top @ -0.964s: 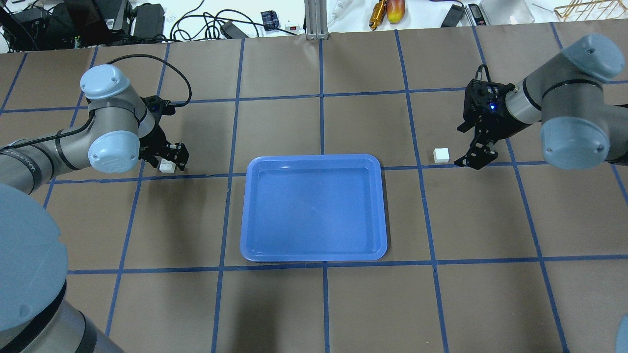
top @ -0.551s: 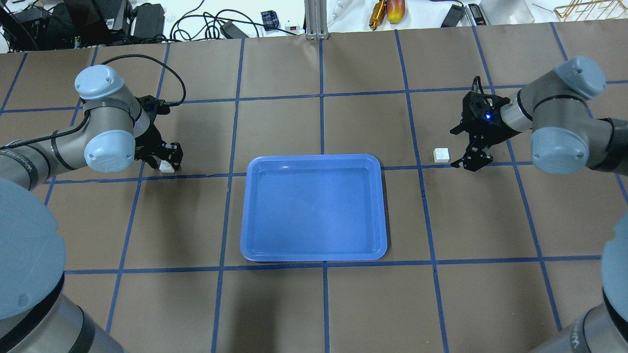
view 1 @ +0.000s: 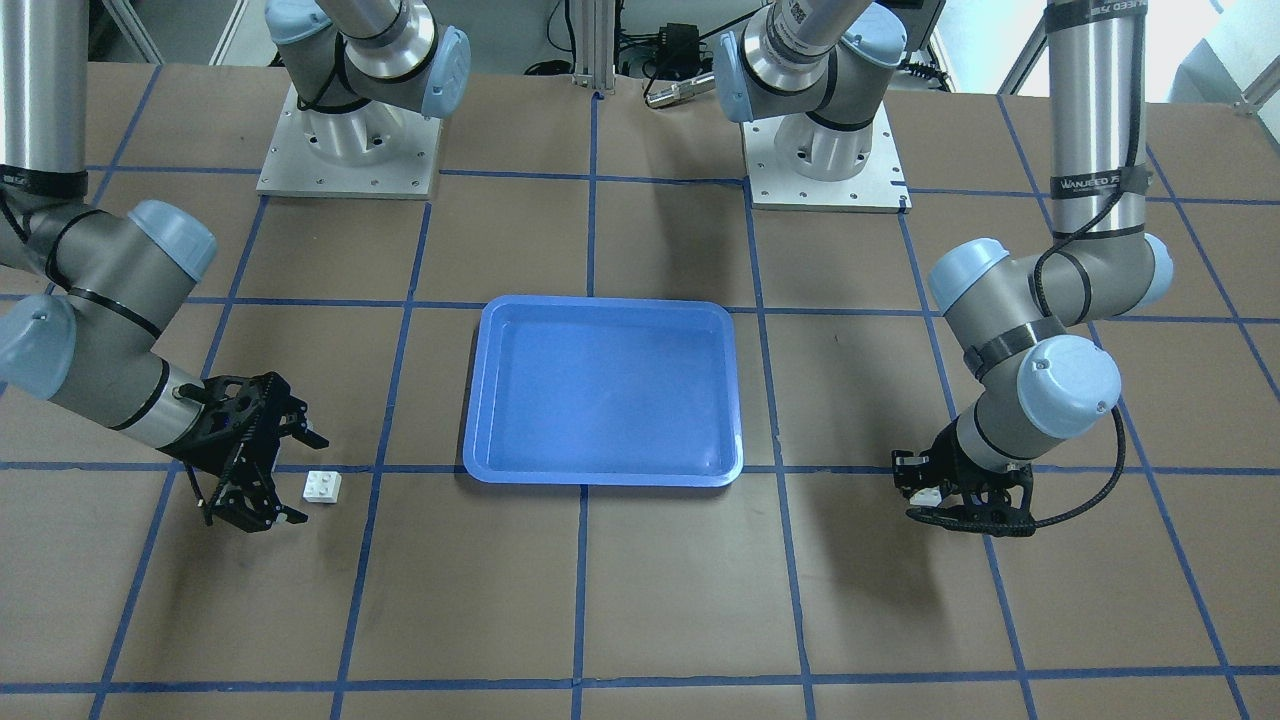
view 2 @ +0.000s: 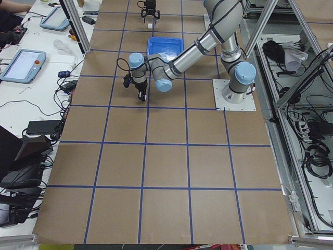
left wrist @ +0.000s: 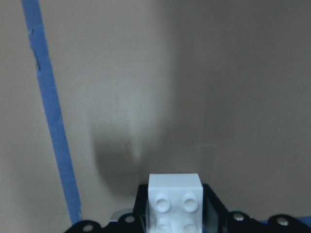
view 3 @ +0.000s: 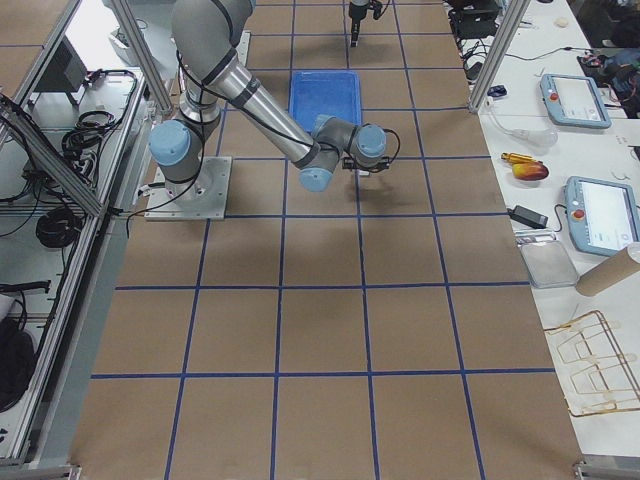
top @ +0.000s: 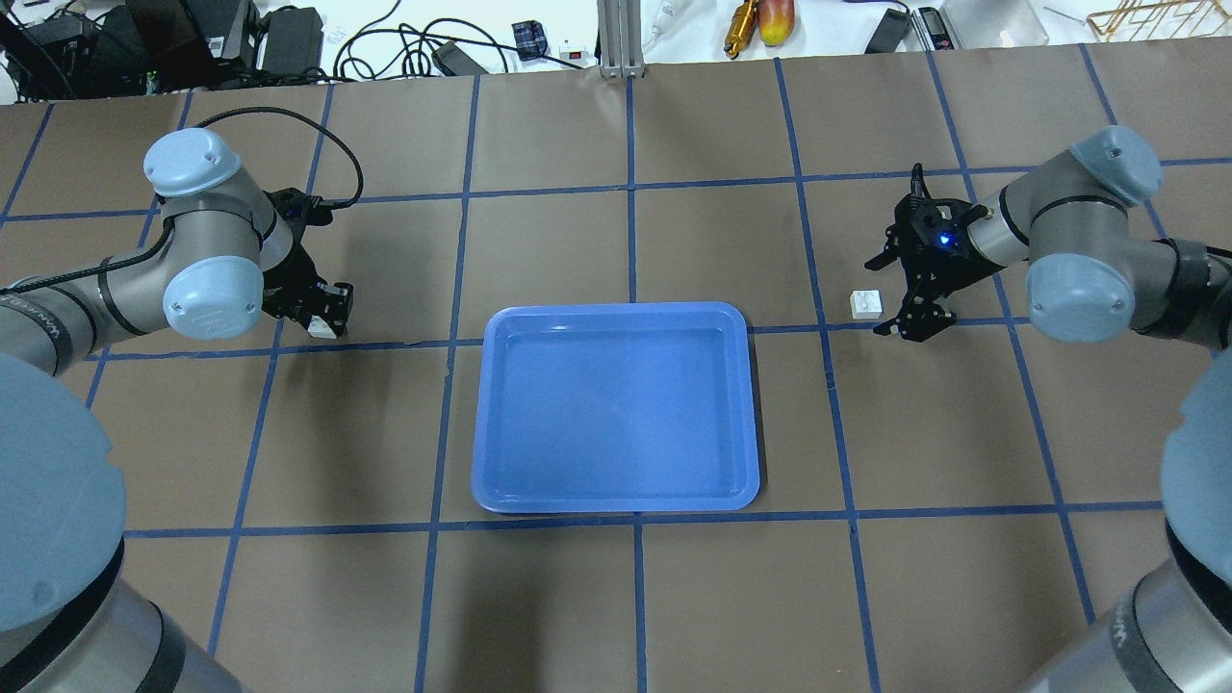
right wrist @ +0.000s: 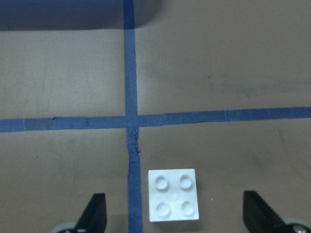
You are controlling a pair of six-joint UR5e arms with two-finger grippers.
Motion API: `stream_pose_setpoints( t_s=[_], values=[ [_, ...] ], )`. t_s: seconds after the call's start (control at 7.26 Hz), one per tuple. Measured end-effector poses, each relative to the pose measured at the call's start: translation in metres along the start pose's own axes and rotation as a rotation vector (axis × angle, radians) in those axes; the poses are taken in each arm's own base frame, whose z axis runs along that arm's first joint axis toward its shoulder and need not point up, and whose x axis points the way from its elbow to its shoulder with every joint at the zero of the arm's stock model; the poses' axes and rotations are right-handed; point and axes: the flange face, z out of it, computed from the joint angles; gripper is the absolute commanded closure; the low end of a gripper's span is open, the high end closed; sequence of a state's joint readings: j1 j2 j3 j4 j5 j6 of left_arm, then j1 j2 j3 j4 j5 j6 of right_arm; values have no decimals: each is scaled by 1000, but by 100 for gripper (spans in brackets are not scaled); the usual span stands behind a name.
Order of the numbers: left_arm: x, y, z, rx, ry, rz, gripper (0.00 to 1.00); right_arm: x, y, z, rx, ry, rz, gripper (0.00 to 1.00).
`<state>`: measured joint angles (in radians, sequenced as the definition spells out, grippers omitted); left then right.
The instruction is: Assemble white blocks and place on blue tray
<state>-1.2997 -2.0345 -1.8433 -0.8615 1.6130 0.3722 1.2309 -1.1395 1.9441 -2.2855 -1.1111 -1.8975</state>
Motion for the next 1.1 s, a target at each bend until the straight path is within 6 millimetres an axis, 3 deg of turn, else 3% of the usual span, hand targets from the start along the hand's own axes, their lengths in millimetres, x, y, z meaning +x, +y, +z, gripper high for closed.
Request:
stream_pose_setpoints(
  t_s=[0.14, 0.28, 0.41, 0.55, 0.69, 1.1],
  values=[
    [4, -2, -9, 15, 1, -2, 69, -1, 0, 2, 0, -7, 3, 17],
    [15, -4, -20, 33, 25, -4, 69, -2, 0, 2, 1, -12, 5, 43],
    [35, -7, -34, 45, 60, -6, 69, -3, 0, 3, 0, -14, 5, 76],
    [65, -10, -50, 55, 80, -21, 69, -3, 0, 3, -4, -17, 4, 92],
    [99, -11, -62, 64, 92, -39, 69, -3, 0, 2, -7, -18, 3, 100],
    [227, 11, -79, 71, 139, -55, 69, -1, -10, -11, -17, 2, 2, 100]
  ],
)
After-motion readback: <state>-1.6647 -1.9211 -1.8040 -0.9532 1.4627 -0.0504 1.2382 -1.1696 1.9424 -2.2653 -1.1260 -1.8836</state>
